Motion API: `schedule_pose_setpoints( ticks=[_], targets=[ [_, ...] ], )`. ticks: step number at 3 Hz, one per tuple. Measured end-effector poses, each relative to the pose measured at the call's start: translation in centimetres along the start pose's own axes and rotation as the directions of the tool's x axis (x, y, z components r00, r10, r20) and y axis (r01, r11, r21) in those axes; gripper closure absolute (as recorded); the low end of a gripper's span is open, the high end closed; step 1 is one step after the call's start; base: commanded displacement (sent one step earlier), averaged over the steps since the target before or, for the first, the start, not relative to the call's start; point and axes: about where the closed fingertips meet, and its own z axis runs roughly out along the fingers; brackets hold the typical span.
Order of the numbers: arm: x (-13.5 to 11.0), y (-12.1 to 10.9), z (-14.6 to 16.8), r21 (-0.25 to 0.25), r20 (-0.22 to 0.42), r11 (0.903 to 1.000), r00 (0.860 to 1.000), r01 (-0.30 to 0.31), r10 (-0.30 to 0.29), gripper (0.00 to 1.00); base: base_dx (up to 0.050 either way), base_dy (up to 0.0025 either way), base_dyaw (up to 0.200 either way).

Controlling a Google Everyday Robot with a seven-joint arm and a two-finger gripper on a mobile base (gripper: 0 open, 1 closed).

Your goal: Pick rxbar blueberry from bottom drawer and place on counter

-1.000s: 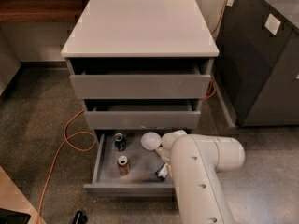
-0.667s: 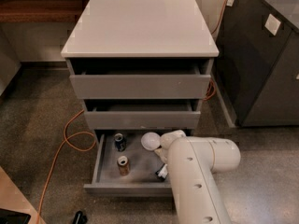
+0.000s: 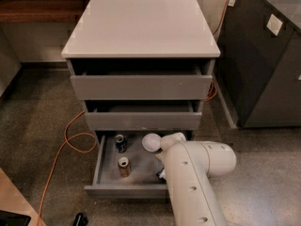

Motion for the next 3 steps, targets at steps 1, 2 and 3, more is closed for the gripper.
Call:
schedule_pose_setpoints(
  ticks=[1,2,3],
  targets=[
    [0.29,0.05,1.28,-0.025,0.002,0.9997,1.0,-0.007,0.007,0.03,0.0,0.0,0.0],
    [0.66,-0.16,1.97,-0.044,-0.001,0.9988,1.0,-0.02,0.02,0.34,0.0,0.0,0.0],
    [1.13,-0.38,2.16,-0.06,-0.004,0.9972,0.999,-0.044,0.044,0.65,0.0,0.0,0.0]
  ],
)
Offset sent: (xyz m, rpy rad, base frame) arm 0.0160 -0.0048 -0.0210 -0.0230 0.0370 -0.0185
